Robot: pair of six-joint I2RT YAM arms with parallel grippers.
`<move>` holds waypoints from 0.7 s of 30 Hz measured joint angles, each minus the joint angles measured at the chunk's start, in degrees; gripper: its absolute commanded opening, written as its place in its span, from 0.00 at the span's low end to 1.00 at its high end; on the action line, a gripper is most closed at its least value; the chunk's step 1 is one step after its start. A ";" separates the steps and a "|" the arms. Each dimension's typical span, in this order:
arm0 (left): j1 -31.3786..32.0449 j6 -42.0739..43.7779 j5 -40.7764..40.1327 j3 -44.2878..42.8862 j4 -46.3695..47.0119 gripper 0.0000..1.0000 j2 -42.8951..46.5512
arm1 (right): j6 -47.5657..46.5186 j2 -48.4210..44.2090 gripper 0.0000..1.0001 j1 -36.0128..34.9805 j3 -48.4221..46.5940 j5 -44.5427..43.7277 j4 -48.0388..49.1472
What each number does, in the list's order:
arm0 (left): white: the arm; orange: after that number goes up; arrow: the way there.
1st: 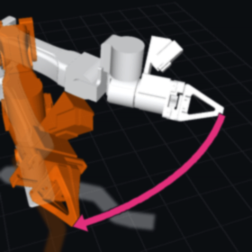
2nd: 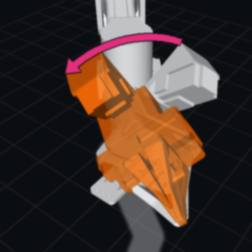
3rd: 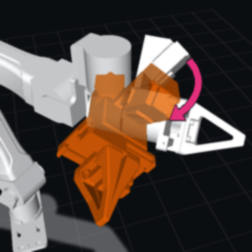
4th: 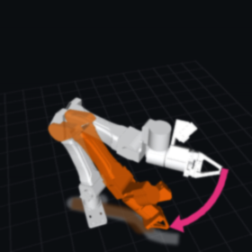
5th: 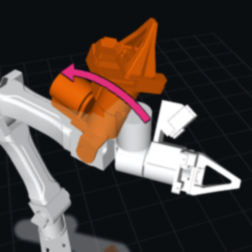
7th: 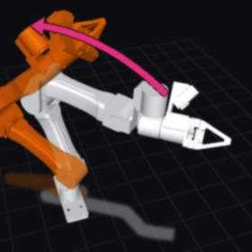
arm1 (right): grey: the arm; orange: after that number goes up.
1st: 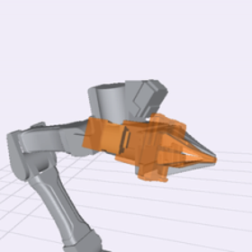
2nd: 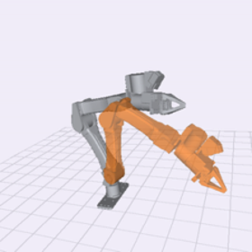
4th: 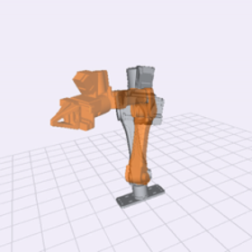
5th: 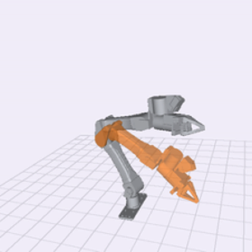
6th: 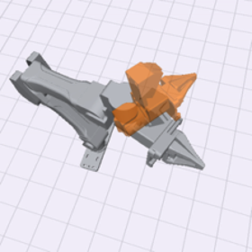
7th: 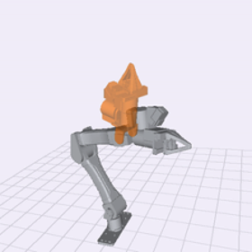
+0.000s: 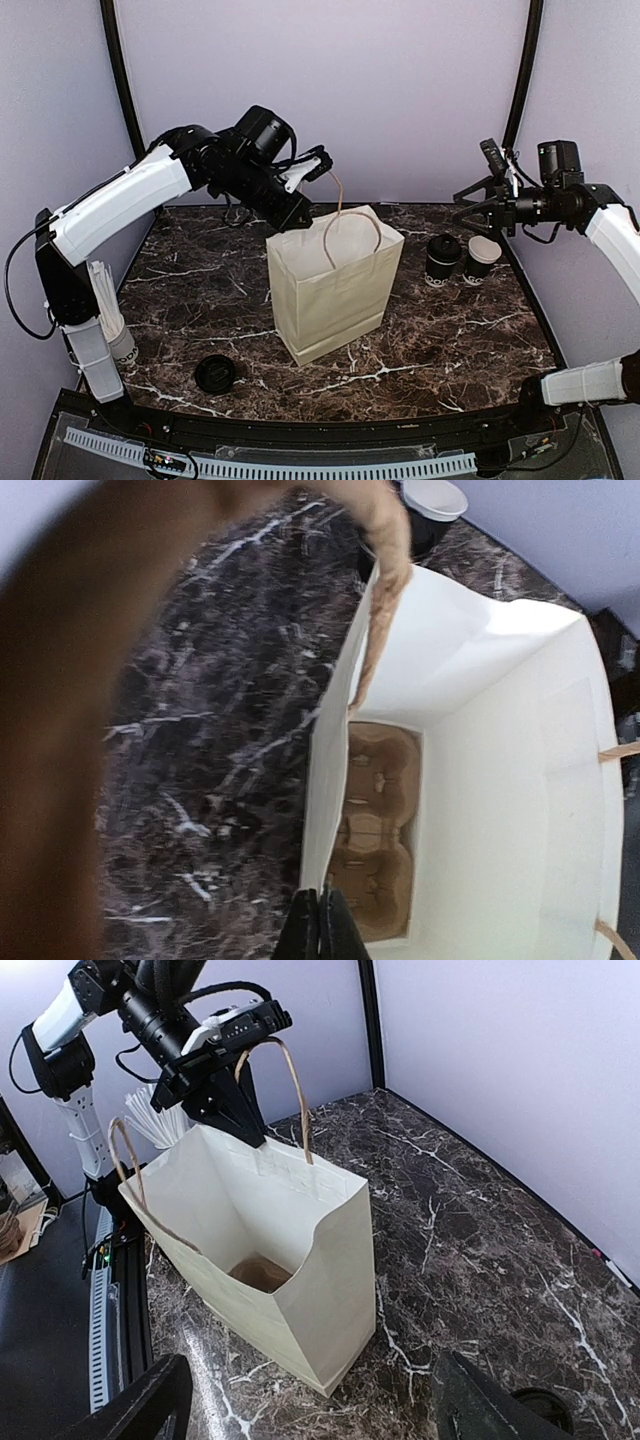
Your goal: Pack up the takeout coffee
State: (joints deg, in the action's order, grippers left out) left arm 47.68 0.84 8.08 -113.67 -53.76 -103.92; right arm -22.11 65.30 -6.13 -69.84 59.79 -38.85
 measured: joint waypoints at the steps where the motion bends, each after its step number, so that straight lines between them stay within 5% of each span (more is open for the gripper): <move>1: 0.85 1.11 -3.45 -0.92 -0.44 0.00 -0.07 | 0.00 0.17 0.84 0.02 0.00 0.00 0.07; 12: 13.70 18.60 -35.15 6.88 7.82 0.00 5.64 | -0.07 3.26 0.84 0.17 0.00 -0.02 0.11; 21: 22.21 29.62 -48.54 19.93 19.96 0.00 6.01 | -0.15 3.50 0.84 0.20 0.02 -0.07 0.11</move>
State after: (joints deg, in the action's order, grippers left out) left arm 69.89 30.46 -40.47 -93.73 -33.80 -97.91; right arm -22.26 68.79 -5.93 -69.82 59.72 -38.74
